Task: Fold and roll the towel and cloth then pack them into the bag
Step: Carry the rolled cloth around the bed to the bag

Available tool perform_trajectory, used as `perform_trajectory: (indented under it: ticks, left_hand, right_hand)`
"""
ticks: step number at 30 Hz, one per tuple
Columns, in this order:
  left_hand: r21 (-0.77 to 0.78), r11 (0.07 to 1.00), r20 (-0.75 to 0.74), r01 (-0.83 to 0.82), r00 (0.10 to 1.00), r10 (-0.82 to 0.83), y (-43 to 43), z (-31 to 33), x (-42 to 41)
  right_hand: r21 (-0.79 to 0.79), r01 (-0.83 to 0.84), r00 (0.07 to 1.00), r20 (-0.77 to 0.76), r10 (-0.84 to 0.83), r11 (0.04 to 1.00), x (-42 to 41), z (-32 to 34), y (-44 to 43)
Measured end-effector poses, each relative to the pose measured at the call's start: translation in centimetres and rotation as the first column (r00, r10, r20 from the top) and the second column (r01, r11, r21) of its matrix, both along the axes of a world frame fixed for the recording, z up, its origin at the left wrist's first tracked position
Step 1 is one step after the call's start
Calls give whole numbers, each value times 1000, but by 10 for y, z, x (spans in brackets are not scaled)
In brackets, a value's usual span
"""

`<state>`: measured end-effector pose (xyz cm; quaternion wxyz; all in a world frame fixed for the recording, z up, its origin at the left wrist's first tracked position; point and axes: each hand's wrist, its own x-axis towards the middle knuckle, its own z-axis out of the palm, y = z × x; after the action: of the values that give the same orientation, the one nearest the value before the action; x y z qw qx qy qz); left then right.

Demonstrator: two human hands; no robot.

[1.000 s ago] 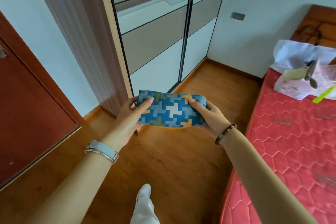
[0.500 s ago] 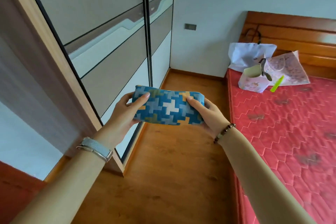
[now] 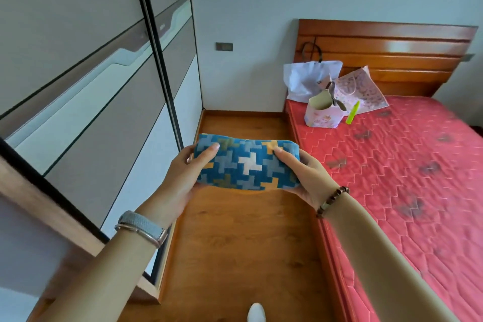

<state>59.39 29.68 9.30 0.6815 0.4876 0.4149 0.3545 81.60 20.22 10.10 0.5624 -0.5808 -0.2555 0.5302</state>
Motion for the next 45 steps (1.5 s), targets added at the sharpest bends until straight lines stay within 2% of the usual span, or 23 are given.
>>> perform_trajectory:
  ticks: [16, 34, 45]
  left_hand:
    - [11, 995, -23, 102, 994, -102, 143, 2, 115]
    - [-2, 974, -40, 227, 973, -227, 246, -12, 242]
    - [-47, 948, -43, 314, 948, -316, 381, -18, 318]
  right_hand:
    - [30, 107, 994, 20, -107, 994, 101, 6, 116]
    - [-1, 243, 970, 1, -243, 970, 214, -13, 198]
    - [-1, 347, 938, -27, -347, 938, 270, -21, 314]
